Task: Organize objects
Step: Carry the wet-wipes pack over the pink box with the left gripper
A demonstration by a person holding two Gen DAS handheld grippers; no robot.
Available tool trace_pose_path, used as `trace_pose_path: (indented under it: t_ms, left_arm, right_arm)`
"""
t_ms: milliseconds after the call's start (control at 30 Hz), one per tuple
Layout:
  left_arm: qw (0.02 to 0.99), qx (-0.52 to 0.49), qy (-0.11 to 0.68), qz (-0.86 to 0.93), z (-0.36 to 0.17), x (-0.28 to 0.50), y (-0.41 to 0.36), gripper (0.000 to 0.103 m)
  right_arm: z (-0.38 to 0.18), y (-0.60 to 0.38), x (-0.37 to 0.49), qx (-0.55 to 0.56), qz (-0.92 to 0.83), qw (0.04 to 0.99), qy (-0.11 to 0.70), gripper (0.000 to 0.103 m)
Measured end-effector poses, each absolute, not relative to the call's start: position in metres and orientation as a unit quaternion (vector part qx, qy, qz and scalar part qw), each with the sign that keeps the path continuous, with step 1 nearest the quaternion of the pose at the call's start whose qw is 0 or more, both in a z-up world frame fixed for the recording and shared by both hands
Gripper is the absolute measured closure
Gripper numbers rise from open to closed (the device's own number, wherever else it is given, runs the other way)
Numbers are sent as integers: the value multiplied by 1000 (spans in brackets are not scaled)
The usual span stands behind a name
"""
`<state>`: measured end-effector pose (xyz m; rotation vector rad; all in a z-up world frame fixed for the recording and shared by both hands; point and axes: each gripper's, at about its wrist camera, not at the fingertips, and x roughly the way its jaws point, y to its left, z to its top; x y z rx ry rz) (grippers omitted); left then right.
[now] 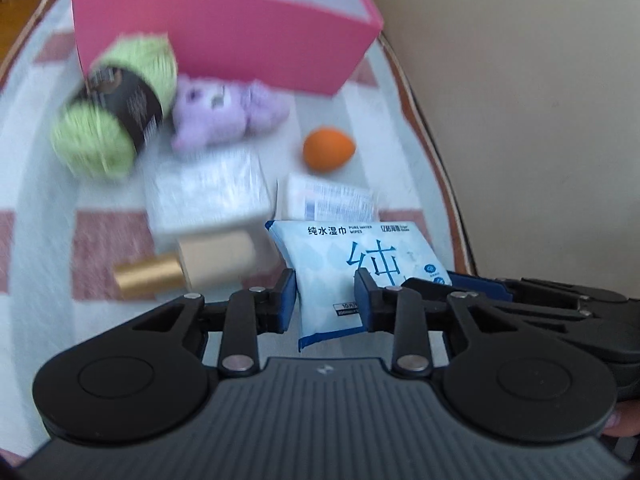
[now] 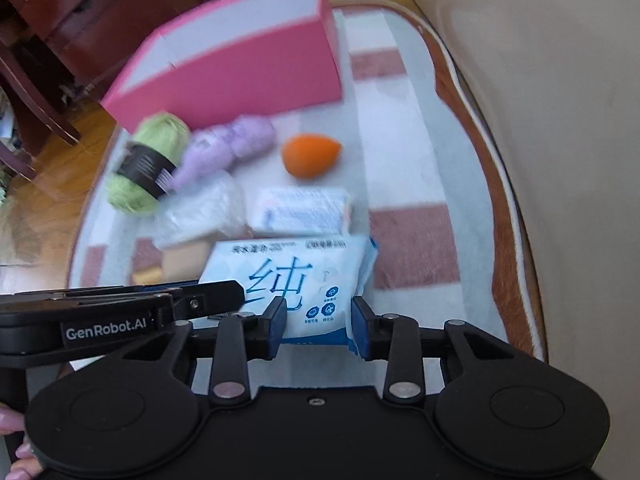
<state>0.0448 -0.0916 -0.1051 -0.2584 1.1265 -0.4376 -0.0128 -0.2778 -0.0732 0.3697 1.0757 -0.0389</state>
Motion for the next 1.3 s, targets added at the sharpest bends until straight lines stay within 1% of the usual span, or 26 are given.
trace_pose_path:
  t_ms: [100, 267, 400, 500, 567, 700, 900, 1033, 1300]
  left_arm:
    - [829, -115, 506, -209, -77, 52, -85, 73]
    - [854, -92, 473, -196, -32, 74, -72, 73]
    - [870, -92, 448, -182, 5, 116, -58, 73]
    - [887, -69, 425, -167, 25, 156, -56, 73]
    - [895, -42, 415, -158, 32, 184, -61, 73]
    - [889, -38, 430, -153, 23, 243, -68, 73]
    - [871, -74, 462, -150, -17, 307, -73, 73]
    - [858, -107, 482, -137, -43, 336, -71, 73]
    - [850, -99, 500, -132, -75, 364, -79, 73]
  right_arm:
    - [-48, -272, -6, 158, -8, 859, 486, 64]
    - [-6, -261, 12, 125, 8, 884, 449, 68]
    - [28, -254, 44, 92, 26, 910, 403, 74]
    - [48, -259, 79, 101, 31, 925, 364, 79]
    - [55, -265, 107, 115, 41, 930, 346, 81]
    - [47, -279, 171, 119, 50, 925, 358, 82]
    - [24, -299, 248, 106, 40, 910, 399, 82]
    - [4, -306, 280, 95, 35, 898, 428, 82]
    - [-26, -305, 314, 60, 23, 884, 462, 82]
